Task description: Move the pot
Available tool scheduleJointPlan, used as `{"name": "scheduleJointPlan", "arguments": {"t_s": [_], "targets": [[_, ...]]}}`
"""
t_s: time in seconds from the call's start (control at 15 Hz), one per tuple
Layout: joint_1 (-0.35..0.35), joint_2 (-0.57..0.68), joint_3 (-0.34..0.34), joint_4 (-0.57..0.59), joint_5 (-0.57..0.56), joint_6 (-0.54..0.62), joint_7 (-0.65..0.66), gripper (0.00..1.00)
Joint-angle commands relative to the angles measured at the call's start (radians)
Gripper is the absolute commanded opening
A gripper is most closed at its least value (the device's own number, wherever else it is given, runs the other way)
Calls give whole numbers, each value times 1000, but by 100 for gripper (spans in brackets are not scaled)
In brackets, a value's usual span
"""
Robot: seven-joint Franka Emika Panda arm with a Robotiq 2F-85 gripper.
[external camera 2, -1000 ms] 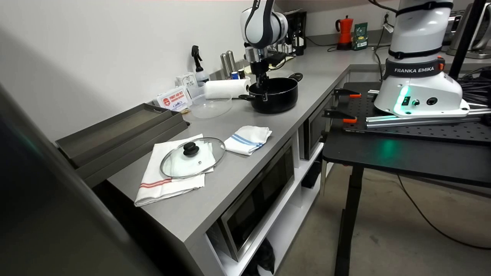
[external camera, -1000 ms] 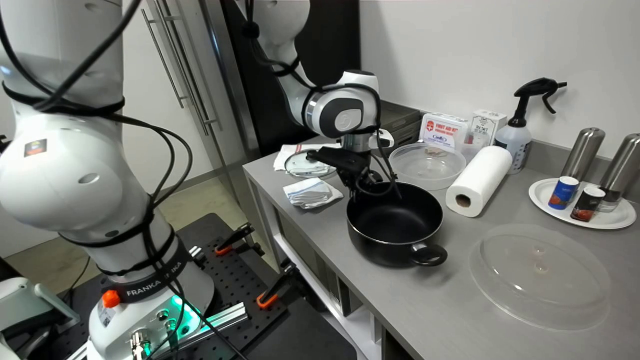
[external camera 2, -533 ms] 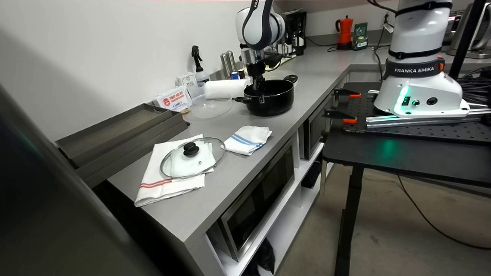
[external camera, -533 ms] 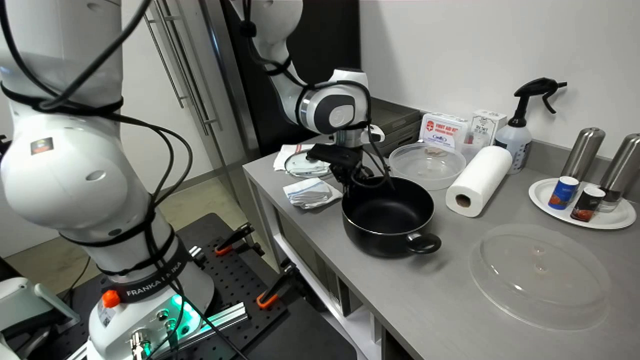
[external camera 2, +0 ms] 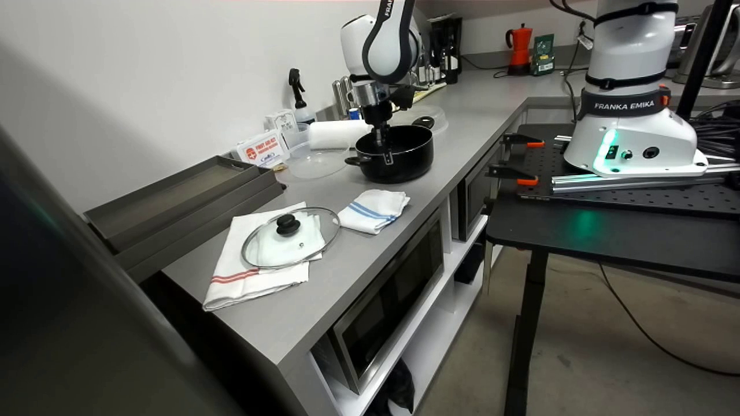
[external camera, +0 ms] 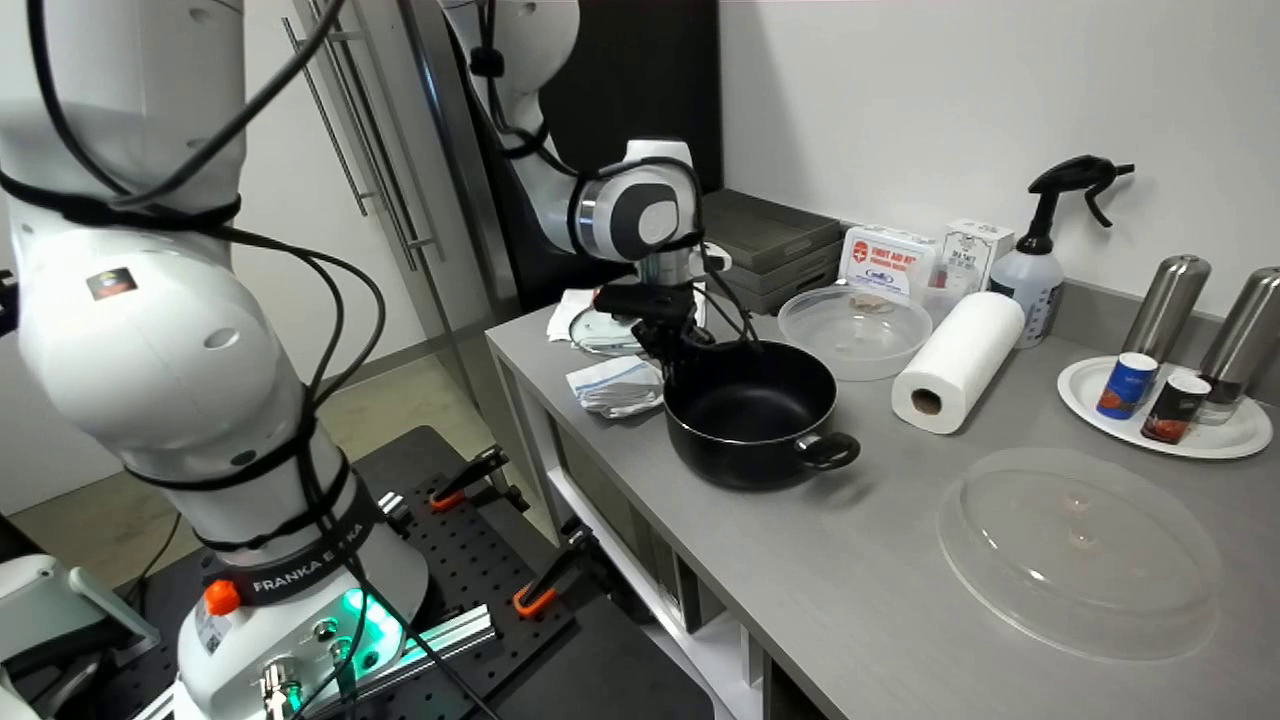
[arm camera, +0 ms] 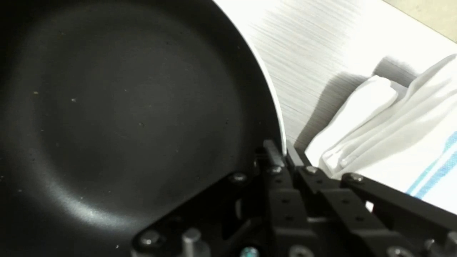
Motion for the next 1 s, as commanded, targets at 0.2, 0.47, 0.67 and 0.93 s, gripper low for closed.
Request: {"name": "scheduleJointPlan", "arguments": {"t_s": [0.2, 0.47, 0.67, 0.93], "targets": [[124, 24, -45, 53, -138, -5, 102, 1], [191, 57, -58, 111, -201, -27, 151, 1], [218, 80, -50, 152, -212, -45, 160, 1], [234, 102, -28, 202, -197, -68, 144, 1]]}}
